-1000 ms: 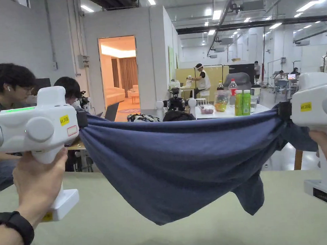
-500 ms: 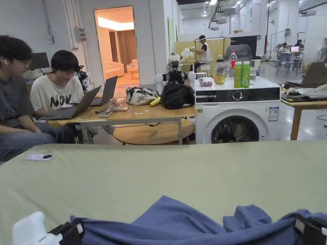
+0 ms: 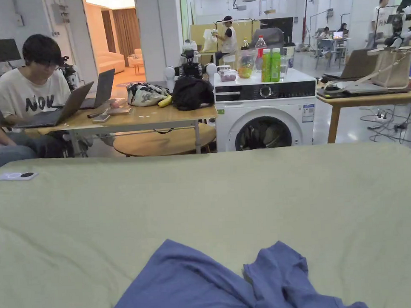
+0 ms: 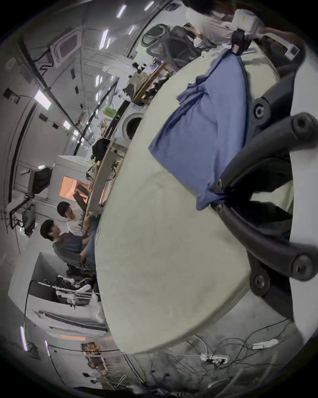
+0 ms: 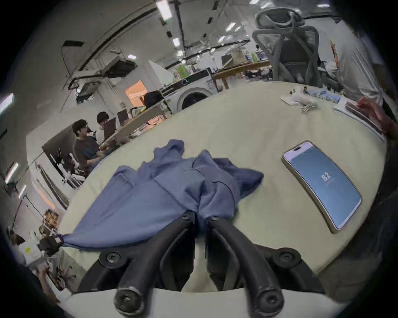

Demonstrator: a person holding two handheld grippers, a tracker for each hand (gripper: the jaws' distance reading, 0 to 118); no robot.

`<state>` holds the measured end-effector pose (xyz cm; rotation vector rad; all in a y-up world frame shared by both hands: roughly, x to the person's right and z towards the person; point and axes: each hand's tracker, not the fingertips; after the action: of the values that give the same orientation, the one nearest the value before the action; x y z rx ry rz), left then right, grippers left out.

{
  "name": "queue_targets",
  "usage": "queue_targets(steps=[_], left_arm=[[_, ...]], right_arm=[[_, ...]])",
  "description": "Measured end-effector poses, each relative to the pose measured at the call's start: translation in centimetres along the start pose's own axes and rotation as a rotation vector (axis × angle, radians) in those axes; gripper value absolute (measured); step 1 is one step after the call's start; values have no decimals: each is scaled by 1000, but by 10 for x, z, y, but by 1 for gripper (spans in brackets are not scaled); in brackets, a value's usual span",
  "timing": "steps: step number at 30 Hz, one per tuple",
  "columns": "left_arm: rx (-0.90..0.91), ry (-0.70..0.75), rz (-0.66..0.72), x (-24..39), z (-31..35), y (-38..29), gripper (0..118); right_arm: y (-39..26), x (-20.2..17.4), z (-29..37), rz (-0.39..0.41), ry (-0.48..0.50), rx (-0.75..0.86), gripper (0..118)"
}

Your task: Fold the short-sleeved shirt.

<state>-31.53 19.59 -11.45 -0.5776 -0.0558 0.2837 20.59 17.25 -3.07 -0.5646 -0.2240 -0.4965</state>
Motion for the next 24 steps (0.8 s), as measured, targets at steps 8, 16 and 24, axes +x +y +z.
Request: queue_targets(steps=[8,16,24], left_arm=[[186,-62,-109,30,22,30,103],[252,-177,-341,94,16,57,39],[236,-156,-332,99,25,52,0]], right_arm=[[9,-34,36,165,113,212,80],[41,-96,6,332,90,206,42],[38,-102,10,370,77,201,0]])
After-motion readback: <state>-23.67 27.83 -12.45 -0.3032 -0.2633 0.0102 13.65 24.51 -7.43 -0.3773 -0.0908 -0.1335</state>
